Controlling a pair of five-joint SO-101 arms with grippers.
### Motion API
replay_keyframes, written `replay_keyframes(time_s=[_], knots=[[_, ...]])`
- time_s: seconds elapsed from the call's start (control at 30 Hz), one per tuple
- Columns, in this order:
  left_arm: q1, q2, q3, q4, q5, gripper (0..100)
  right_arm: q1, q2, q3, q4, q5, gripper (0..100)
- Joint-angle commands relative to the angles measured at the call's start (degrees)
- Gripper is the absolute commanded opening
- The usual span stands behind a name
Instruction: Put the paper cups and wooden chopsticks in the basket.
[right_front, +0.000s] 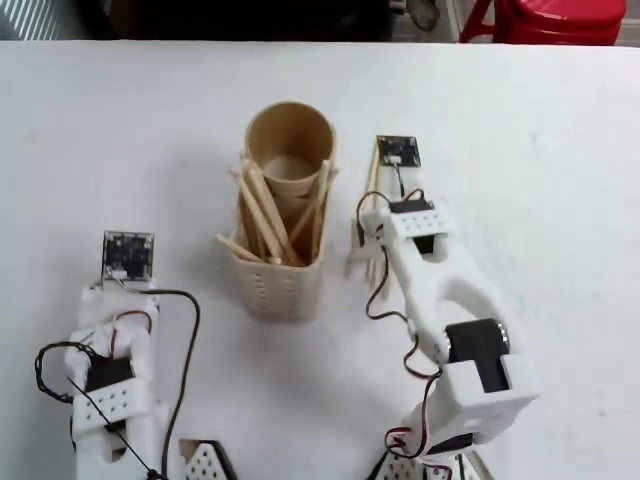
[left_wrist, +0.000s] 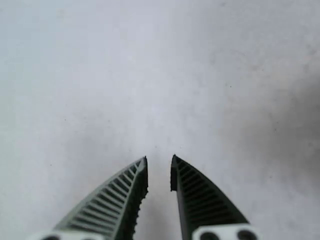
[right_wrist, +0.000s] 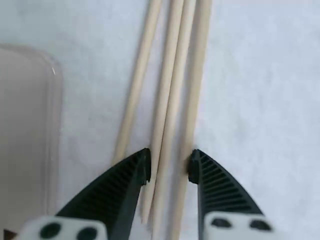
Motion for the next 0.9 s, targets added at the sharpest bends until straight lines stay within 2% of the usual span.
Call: replay_keyframes(time_s=[0.0,0.23,0.57,0.63,0.73,0.87], knots=[[-0.48,-0.92,-0.09,0.09,-0.7,10,0.13,0.31,-1.85,-0.22,-0.7,13.1],[-0.48,-0.92,-0.09,0.09,-0.7,10,5.67,0.92,-2.02,4.18,-0.79,13.1],[-0.48,-0.92,-0.09,0.09,-0.7,10,18.42,0.66,-4.92,7.52,-0.26,13.4],[-0.48,-0.92,-0.09,0.09,-0.7,10,18.59,0.31,-5.8,8.57,1.23,13.5],[-0.48,-0.92,-0.09,0.09,-0.7,10,15.52,-2.59,-8.09,14.2,8.7,15.7],[-0.48,-0.92,-0.09,0.09,-0.7,10,10.68,-9.98,-8.97,19.03,8.09,20.5]])
